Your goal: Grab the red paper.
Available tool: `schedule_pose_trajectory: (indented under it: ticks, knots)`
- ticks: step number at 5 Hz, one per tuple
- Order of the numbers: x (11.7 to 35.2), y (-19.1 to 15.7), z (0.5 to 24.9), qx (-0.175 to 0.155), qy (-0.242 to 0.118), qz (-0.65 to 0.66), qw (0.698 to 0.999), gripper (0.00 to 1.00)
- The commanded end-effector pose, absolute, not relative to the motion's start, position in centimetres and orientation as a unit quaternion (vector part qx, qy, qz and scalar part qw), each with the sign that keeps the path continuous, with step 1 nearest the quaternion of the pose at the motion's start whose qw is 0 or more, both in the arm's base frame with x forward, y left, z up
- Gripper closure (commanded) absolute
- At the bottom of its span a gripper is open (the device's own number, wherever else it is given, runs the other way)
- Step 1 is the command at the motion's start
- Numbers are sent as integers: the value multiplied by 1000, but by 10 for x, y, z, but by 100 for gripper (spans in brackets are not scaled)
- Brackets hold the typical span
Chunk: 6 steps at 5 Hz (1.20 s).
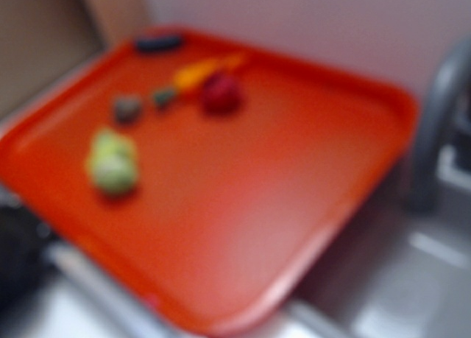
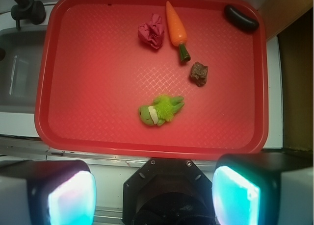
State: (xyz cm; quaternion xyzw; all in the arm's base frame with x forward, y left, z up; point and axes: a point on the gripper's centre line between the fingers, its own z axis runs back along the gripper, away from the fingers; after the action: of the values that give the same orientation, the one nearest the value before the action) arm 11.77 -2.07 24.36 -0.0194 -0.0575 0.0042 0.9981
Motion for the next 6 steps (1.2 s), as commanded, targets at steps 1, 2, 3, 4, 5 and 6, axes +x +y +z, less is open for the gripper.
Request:
schedule_pose_trajectory:
  ticks: [1, 2, 3, 4, 5, 6]
  knots:
    - [118, -21, 244, -19, -58, 4, 998, 0]
    - [126, -16, 243, -21, -62, 3, 998, 0]
    - [134, -11, 239, -21, -62, 4, 998, 0]
    - [154, -13, 227, -28, -94, 20, 995, 0]
    - [191, -20, 203, -30, -80, 36, 996, 0]
    - [214, -39, 184, -10, -78, 45, 996, 0]
